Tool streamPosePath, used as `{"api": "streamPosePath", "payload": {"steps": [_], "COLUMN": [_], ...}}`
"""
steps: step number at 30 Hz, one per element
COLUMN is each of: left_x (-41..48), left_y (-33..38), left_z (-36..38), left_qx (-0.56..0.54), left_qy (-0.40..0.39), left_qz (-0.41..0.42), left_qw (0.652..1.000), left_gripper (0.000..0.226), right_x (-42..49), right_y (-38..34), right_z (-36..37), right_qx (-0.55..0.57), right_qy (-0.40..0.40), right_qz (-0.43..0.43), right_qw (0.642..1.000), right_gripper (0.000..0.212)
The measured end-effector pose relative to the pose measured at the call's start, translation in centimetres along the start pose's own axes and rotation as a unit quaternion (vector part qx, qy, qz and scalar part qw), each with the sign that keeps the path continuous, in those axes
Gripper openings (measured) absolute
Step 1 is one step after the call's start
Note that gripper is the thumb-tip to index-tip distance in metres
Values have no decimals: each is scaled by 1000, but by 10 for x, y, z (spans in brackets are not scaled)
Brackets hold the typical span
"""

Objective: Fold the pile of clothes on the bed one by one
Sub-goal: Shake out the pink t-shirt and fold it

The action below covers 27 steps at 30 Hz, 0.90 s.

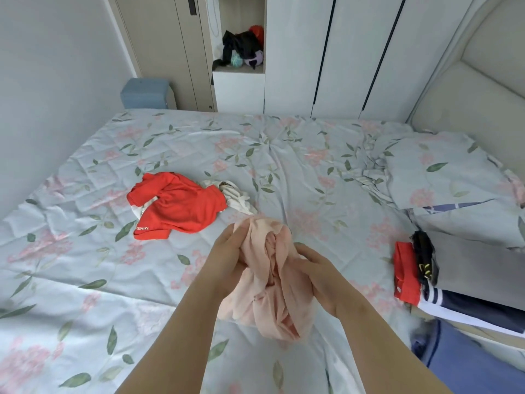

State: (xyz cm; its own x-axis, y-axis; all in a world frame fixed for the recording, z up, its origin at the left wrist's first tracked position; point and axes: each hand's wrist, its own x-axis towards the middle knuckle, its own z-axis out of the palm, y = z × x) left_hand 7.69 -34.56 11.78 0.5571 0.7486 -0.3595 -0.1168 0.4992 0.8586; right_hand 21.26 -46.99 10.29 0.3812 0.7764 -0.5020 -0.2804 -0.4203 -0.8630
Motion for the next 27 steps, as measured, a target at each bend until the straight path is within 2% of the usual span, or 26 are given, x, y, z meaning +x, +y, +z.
{"api": "streamPosePath", "payload": {"steps": [3, 5, 6, 8, 11, 14, 15, 16, 17, 18, 19, 21, 24, 25, 27], "left_x": [1, 1, 0, 1, 2, -1, -1, 0, -1, -1, -1, -5, -10, -12, -18], "left_y": [5, 4, 3, -4, -6, 2, 3, 3, 6, 9, 10, 13, 21, 24, 30], "left_z": [-9, -14, -14, -15, -9, -4, -5, -7, -8, -10, -12, -12, -13, -13, -15], "left_qx": [68, 102, 106, 65, -52, -55, -56, -68, -85, -102, -108, -105, -106, -98, -94], "left_qy": [5, 33, 53, 88, 68, 50, 44, 33, 30, 35, 47, 37, 2, -9, -31], "left_qz": [-25, -69, -92, -137, -205, -237, -240, -241, -232, -206, -182, -157, -143, -145, -138], "left_qw": [997, 992, 989, 984, 975, 969, 968, 968, 969, 973, 976, 981, 984, 984, 986], "left_gripper": [51, 66, 69, 70, 61, 33, 28, 38, 40, 27, 13, 14, 19, 20, 22], "right_x": [2, 5, 6, 4, 4, 0, -1, 0, -1, 0, 1, 5, 5, 6, 6], "right_y": [-11, -19, -23, -30, -28, -16, -14, -12, -11, -8, -6, 2, 11, 13, 14], "right_z": [-1, -4, -4, 1, 16, 30, 31, 31, 30, 28, 26, 20, 19, 19, 21], "right_qx": [25, 88, 114, 147, 111, 38, 47, 67, 91, 95, 61, -49, -129, -150, -205], "right_qy": [77, 121, 118, 74, -26, -160, -188, -192, -172, -123, -54, 52, 48, 35, 8], "right_qz": [-48, -91, -107, -108, -57, 7, 26, 39, 43, 38, 23, -10, -45, -53, -58], "right_qw": [996, 985, 981, 980, 992, 986, 981, 978, 980, 987, 996, 997, 989, 987, 977], "right_gripper": [11, 12, 13, 15, 18, 31, 32, 30, 26, 22, 20, 28, 54, 53, 23]}}
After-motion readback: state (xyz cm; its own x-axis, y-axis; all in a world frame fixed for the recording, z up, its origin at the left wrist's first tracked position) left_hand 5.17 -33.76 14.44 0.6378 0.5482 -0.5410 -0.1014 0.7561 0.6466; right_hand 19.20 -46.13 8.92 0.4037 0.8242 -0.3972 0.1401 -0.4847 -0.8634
